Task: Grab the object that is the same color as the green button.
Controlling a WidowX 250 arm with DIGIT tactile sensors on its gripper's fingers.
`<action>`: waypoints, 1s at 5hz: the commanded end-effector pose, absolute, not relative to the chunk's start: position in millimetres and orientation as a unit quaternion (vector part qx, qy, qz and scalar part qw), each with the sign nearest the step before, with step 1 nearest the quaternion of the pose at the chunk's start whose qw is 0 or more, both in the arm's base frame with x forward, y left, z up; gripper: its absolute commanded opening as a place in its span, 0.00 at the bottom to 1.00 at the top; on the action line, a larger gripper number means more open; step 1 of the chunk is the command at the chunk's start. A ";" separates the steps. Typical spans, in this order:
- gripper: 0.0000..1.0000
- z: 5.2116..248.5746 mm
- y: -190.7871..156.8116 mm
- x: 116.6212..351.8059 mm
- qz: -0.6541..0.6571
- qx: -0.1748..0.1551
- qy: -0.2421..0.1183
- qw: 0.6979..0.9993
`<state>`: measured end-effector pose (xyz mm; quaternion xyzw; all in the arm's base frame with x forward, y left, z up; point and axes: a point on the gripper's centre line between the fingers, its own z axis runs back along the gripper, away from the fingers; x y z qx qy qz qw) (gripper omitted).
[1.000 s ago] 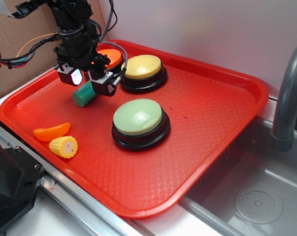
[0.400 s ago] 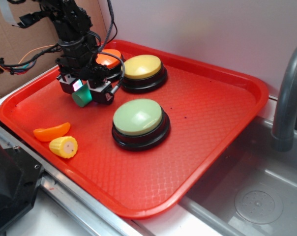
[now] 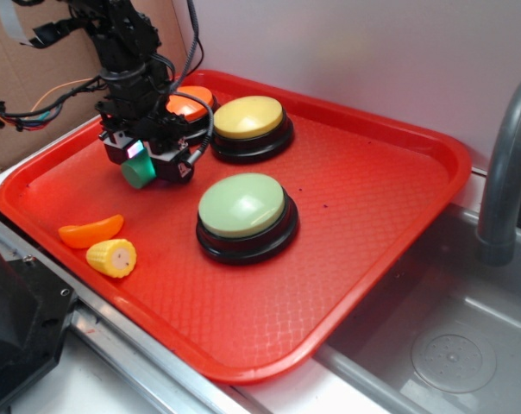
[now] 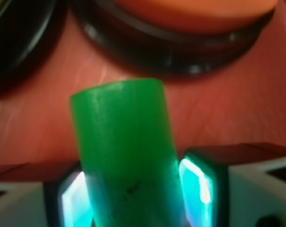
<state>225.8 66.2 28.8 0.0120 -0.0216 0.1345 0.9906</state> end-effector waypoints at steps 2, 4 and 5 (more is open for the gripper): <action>0.00 149.4 13.8 207.2 0.066 -0.013 -0.087 0.994; 0.00 157.0 -10.9 181.8 0.056 -0.029 -0.087 0.994; 0.00 155.5 -2.2 183.4 0.080 -0.017 -0.082 0.993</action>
